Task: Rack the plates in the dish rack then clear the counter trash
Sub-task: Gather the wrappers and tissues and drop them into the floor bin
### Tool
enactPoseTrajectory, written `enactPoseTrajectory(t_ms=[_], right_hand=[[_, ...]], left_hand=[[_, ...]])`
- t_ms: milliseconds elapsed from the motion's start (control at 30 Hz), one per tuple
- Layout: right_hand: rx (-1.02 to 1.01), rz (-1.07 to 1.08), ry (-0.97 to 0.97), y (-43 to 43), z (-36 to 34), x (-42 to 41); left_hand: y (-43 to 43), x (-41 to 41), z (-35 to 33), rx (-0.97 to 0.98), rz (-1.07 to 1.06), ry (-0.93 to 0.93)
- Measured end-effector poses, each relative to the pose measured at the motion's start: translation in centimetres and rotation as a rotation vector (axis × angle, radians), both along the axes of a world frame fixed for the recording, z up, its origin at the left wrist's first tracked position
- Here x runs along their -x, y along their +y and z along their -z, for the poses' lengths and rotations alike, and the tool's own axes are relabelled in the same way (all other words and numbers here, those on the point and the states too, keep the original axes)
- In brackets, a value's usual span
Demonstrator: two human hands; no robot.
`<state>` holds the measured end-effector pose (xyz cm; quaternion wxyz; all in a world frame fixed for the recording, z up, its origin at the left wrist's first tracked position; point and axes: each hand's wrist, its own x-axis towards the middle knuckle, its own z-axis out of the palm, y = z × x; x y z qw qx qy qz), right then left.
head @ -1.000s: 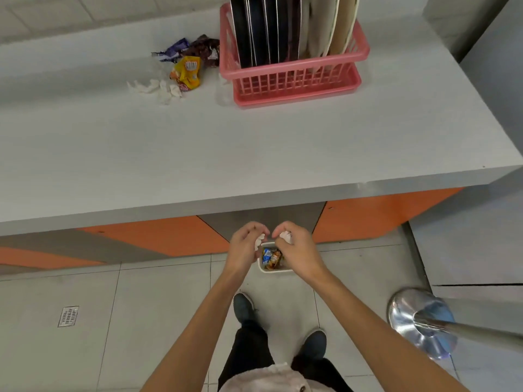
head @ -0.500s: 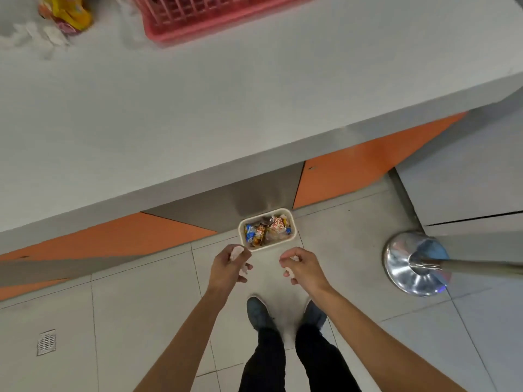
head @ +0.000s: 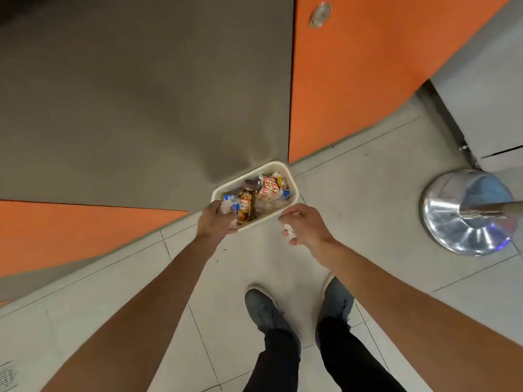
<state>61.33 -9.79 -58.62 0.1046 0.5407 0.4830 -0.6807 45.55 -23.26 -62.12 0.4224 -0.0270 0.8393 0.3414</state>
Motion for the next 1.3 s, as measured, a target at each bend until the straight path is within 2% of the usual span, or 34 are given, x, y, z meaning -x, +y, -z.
enactPoseTrajectory(t_ms=[133,267,467,600,767,833,1000,1133,1300], right_hand=[[-0.066,0.008,0.015,1.9,6.0,1.4],[-0.115,-0.012,0.036,2.9,9.6,2.7],[-0.19,-0.053,0.016,3.4,12.2,4.0],[-0.383,-0.062,0.062,3.4,13.2,5.5],[-0.158,-0.121,0.036,3.9,13.4,6.8],[-0.147,-0.163,0.019,4.7,13.6,5.9],[-0.305,-0.375,-0.013,4.3,8.2,2.9],[-0.573,-0.504,0.127,2.8,2.9,1.9],[-0.764,-0.607,0.281,2.9,-5.5,2.2]], left_hand=[[0.9,1.6,6.3,-0.022,-0.016,0.068],[1.5,2.4,9.2,-0.046,-0.032,0.133],[0.2,1.5,9.6,-0.057,-0.147,0.096],[-0.6,0.4,8.5,-0.142,-0.143,0.048],[-1.1,0.2,7.4,-0.163,-0.087,0.094],[-0.8,-0.2,5.9,-0.19,-0.13,0.083],[-1.1,-3.5,1.1,-0.244,-0.252,0.037],[-1.3,-4.3,-3.3,-0.274,-0.381,-0.002],[0.0,-5.6,-11.4,-0.363,-0.419,0.029]])
